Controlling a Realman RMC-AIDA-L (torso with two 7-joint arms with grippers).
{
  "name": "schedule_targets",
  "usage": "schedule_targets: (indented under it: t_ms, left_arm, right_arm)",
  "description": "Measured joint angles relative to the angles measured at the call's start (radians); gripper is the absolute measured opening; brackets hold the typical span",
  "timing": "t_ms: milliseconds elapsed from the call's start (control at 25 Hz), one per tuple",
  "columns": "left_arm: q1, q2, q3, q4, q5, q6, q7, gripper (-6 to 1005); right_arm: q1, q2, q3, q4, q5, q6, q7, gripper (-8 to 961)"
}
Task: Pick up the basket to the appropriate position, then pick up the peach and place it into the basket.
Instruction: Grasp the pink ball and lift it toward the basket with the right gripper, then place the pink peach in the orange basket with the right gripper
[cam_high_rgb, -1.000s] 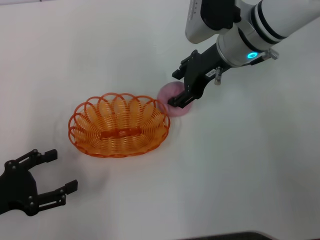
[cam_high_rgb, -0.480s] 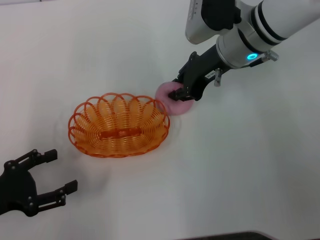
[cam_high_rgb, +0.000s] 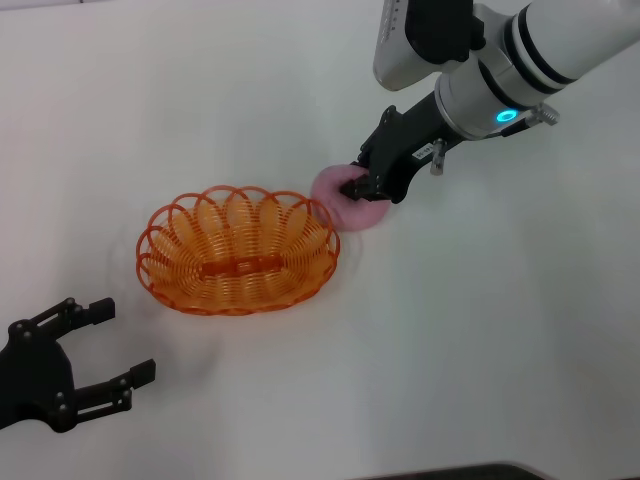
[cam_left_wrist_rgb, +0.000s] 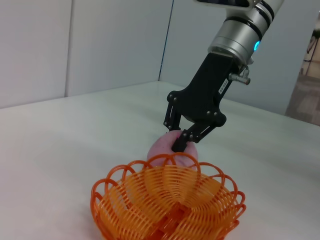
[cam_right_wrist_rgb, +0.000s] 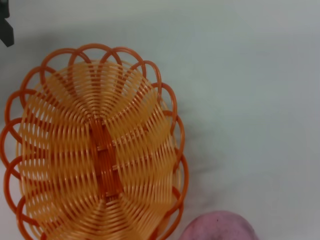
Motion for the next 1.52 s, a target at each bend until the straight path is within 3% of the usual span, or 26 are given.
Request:
schedule_targets:
  t_ms: [360,640,800,1040,1400,1520]
  left_arm:
    - [-0.001,0.0,0.0,0.0,-0.001,0.0,-0.004,891]
    - [-0.001,0.0,0.0,0.001,-0.008,0.0,-0.005,891]
    - [-0.002,0.0,0.0,0.004,-0.008,0.005,-0.006,891]
    - [-0.004,0.0,-0.001,0.004,-0.009,0.006,-0.006,891]
    - [-0.008,0.0,-0.002,0.001,-0.011,0.006,-0.007,891]
    - [-0.011,0.0,-0.002,0.0,-0.011,0.006,-0.015,891]
  right_arm:
    - [-0.004,-0.002,0.004,-0.018,0.0,-0.016,0.008,180]
    - [-0.11,-0.004,0.1,-0.306,0.017,-0.197,0.042,181]
    - [-0.13,-0.007,0.188,-0.373,0.06,-0.299,0.037,181]
    - [-0.146,-0.003,0.186,-0.353,0.131,-0.327,0.002,181]
    - [-0.127,0.001,0.049,-0.235,0.29,-0.299,-0.057,180]
    - [-0.11,0.002,-0.015,-0.179,0.314,-0.227,-0.069,180]
